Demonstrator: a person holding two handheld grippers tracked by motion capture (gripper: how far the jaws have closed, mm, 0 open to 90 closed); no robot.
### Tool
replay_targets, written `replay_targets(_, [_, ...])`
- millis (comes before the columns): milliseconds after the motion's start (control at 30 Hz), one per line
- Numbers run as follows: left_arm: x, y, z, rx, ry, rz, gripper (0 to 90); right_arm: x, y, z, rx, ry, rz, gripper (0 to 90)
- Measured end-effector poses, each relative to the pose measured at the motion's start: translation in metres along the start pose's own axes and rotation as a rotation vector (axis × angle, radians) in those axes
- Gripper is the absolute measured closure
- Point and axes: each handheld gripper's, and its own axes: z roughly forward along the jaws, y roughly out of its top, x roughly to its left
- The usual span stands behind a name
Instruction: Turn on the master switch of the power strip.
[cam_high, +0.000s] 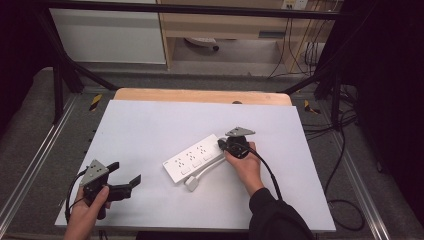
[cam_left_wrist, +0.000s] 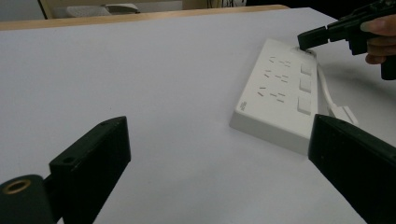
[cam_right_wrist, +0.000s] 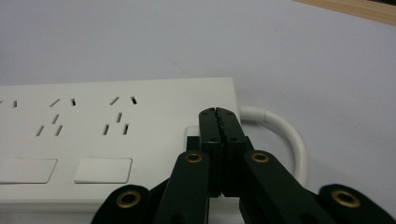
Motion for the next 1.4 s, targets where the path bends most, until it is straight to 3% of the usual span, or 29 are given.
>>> replay_targets(1400, [-0.0004, 0.0, 0.0003, 0.005, -0.002, 0.005, 5.7, 0.0018, -0.0028, -0.0001, -0.007, 0.008, 0.003, 90.0])
